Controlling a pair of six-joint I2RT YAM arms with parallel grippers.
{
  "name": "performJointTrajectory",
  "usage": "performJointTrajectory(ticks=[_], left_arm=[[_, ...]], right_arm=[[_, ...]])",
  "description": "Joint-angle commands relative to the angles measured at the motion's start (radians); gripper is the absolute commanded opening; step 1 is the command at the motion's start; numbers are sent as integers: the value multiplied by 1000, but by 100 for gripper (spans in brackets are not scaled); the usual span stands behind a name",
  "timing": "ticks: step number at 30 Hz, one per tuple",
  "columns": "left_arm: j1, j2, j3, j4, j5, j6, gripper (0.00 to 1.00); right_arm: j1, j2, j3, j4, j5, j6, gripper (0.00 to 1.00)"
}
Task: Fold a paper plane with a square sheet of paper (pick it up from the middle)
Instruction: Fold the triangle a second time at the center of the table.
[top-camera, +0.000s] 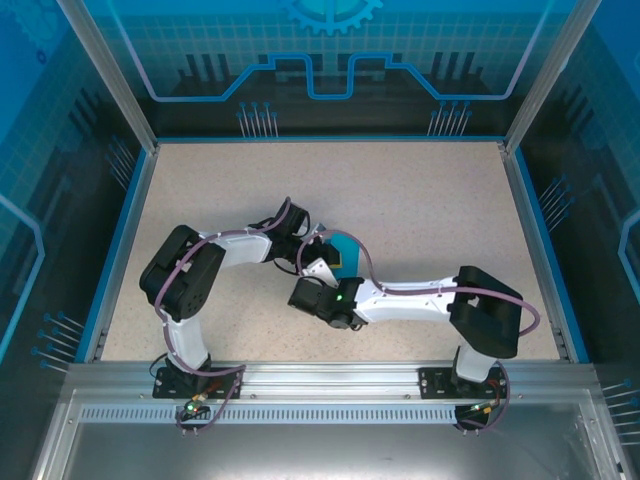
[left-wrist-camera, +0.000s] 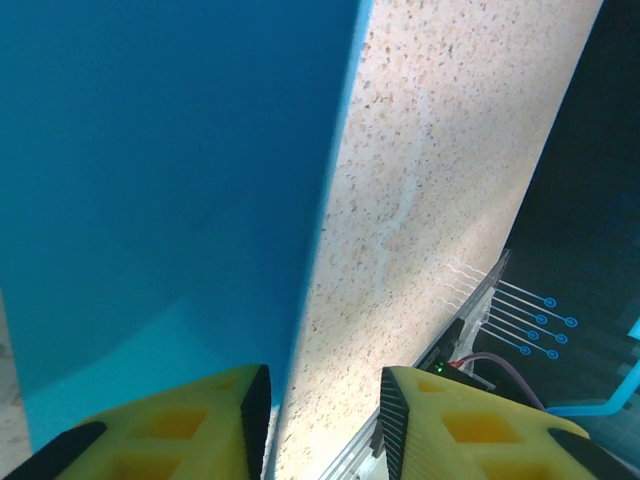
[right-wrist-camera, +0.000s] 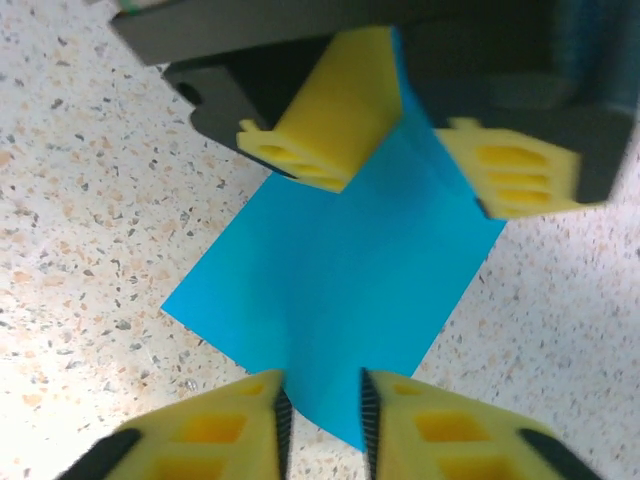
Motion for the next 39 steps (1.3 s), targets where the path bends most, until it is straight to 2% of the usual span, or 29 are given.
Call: performJointTrajectory(ticks=[1, 7, 14, 16, 20, 25, 31, 39], left_arm=[[-4, -38, 25, -56, -24, 27, 38], [-4, -65, 35, -94, -85, 29, 41], [-3, -170, 25, -181, -282, 20, 54], [-4, -195, 20, -210, -322, 25, 55], [-4, -245, -6, -231, -367, 28, 55], [-17, -267, -20, -238, -354, 46, 52], [-65, -270, -20, -263, -377, 70, 48], [-111, -280, -51, -243, -398, 60, 43]], right_arm=[[-22, -52, -32, 21, -29, -23, 17], [-81, -127, -101, 126, -209, -99, 8], [-234, -227, -221, 269, -505, -148, 5], [-289, -245, -248, 303, -609, -159, 5], [-384, -268, -298, 346, -714, -174, 5], [-469, -271, -330, 391, -819, -192, 5], [-543, -204, -285, 345, -874, -242, 5], [-561, -116, -209, 264, -796, -296, 4]])
